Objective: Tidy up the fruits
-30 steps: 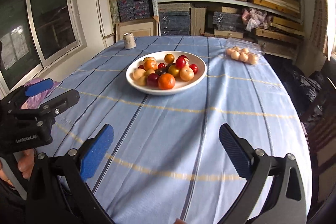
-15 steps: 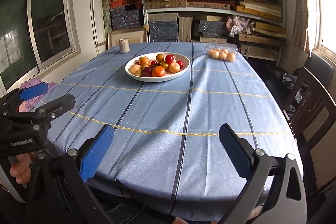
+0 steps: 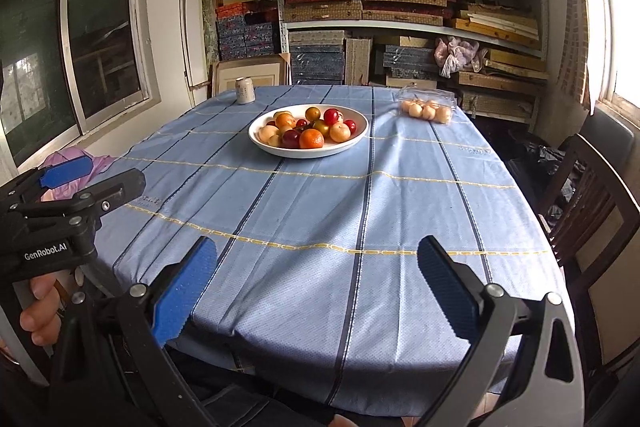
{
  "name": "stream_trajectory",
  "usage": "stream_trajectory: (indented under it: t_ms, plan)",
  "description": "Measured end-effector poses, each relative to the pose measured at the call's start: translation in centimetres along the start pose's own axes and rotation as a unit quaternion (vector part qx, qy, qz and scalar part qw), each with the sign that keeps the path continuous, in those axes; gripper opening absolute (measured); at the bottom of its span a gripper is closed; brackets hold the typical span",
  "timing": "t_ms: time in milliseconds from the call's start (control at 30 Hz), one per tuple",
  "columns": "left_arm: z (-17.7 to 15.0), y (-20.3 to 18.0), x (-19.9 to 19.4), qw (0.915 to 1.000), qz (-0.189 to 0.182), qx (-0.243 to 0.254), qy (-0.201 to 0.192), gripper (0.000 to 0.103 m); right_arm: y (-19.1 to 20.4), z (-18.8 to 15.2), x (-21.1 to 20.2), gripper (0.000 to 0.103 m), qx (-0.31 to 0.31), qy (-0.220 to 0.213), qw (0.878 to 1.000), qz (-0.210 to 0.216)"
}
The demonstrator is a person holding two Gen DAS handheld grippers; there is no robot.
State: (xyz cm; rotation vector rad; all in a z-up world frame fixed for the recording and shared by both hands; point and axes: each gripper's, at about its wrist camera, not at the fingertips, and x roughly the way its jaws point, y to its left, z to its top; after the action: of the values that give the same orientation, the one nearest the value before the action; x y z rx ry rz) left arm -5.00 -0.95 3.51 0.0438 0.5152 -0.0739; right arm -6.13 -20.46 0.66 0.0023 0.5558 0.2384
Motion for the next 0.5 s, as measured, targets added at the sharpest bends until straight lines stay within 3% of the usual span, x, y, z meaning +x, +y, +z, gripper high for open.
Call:
stream_trajectory:
  t_ms: [500]
  plan:
    - [0.09, 0.39, -0.27, 0.9999, 0.012, -0.007, -0.003, 0.099, 0.44, 0.09, -0.07, 0.098, -0.004, -0.002, 1.000, -0.001]
